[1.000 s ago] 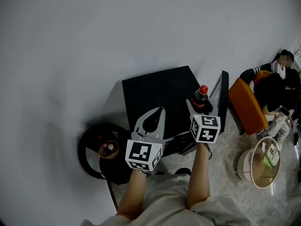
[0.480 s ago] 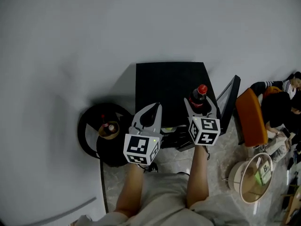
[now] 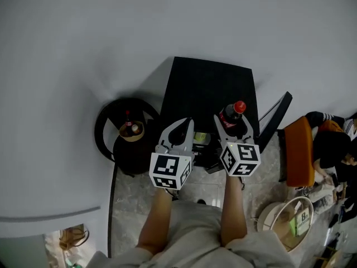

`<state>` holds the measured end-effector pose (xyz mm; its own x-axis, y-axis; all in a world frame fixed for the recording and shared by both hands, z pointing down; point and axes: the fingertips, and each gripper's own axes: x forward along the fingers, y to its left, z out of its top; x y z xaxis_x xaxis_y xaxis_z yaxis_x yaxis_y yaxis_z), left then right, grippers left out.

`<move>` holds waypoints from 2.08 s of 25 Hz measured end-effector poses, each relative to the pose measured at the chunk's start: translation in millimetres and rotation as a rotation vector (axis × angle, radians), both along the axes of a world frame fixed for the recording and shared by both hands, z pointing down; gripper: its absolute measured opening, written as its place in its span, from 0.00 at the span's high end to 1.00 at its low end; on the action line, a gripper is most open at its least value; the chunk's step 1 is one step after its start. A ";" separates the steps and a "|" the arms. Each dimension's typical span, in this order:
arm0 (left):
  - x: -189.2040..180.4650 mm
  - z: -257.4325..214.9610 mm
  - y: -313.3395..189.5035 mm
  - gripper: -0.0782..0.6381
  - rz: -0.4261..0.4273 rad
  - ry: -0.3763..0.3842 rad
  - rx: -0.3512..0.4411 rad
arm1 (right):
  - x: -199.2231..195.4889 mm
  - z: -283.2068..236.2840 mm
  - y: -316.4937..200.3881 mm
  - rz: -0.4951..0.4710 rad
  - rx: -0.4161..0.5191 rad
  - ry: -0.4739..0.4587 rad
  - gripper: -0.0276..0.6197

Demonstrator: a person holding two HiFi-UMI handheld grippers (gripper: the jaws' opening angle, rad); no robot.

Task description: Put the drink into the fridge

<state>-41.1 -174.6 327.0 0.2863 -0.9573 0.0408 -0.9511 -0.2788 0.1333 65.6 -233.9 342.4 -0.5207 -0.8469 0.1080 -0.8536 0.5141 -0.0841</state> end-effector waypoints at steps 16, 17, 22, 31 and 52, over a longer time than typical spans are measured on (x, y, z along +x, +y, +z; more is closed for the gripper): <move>13.2 117.7 120.8 0.88 -0.312 0.055 -0.170 | -12.5 119.4 126.1 -0.382 -0.027 -0.038 0.48; 14.0 128.6 123.6 0.88 -0.316 0.059 -0.183 | -8.3 139.1 122.4 -0.361 -0.064 -0.026 0.48; 31.2 162.9 126.8 0.88 -0.261 0.035 -0.228 | 21.0 219.8 94.5 -0.182 -0.193 0.028 0.48; 40.9 192.4 103.6 0.88 -0.130 -0.002 -0.171 | 20.2 313.1 6.6 0.040 -0.188 0.065 0.48; -30.5 261.0 64.7 0.88 -0.116 -0.045 -0.248 | 33.4 392.5 -87.7 0.292 -0.183 0.121 0.48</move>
<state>-71.6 -110.0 588.0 0.1677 -0.9427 0.2885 -0.9812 -0.1313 0.1413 98.9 -321.6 734.8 -0.2337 -0.9190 0.3175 -0.9716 0.2328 -0.0415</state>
